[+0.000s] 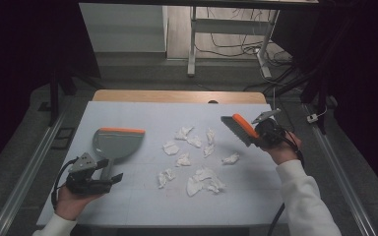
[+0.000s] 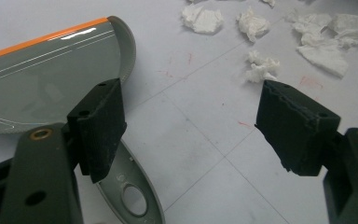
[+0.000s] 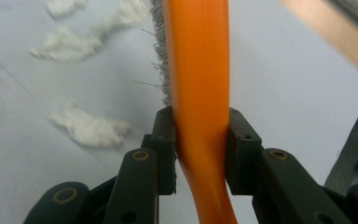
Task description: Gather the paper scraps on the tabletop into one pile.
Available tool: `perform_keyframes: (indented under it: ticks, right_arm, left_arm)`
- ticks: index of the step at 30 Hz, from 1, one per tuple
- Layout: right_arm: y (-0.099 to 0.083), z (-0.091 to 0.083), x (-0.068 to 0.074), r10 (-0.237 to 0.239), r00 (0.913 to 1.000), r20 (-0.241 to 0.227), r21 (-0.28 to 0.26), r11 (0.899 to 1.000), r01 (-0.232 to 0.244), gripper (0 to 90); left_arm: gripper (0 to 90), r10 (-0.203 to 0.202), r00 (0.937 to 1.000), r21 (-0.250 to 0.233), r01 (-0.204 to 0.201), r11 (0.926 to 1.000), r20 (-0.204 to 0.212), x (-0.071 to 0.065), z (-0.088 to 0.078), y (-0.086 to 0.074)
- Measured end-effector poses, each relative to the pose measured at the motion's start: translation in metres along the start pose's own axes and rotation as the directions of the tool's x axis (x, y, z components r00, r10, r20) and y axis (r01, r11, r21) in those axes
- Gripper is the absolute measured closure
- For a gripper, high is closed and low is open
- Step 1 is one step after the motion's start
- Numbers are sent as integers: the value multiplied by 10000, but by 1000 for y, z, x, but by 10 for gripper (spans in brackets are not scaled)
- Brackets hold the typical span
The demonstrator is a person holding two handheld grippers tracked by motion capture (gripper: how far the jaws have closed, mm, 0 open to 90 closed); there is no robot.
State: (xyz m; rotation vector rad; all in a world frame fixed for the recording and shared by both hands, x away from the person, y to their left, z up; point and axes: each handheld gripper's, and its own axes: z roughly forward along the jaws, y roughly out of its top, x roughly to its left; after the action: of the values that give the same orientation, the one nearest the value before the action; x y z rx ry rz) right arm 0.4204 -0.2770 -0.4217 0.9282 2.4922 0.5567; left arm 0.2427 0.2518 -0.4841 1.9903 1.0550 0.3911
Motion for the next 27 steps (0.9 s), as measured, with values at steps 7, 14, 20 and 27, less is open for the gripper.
perform_keyframes:
  ticks: [7,14,20,27]
  right_arm:
    - [-14,13,12,314,9994,-159,1521,9880,-286,690]
    - [1,25,33,107,9960,-886,1549,9879,32,691]
    - [27,23,54,-55,9765,-2156,545,9984,176,691]
    - [47,19,32,136,9947,-1020,-695,9974,-208,691]
  left_arm:
    - [243,108,9999,21,-108,9999,30,-1,0,-1]
    - [241,114,9999,94,-115,9999,35,-1,1,-1]
    - [241,76,10000,89,-76,9999,-1,0,0,-2]
    - [241,57,10000,61,-57,10000,-12,0,0,-2]
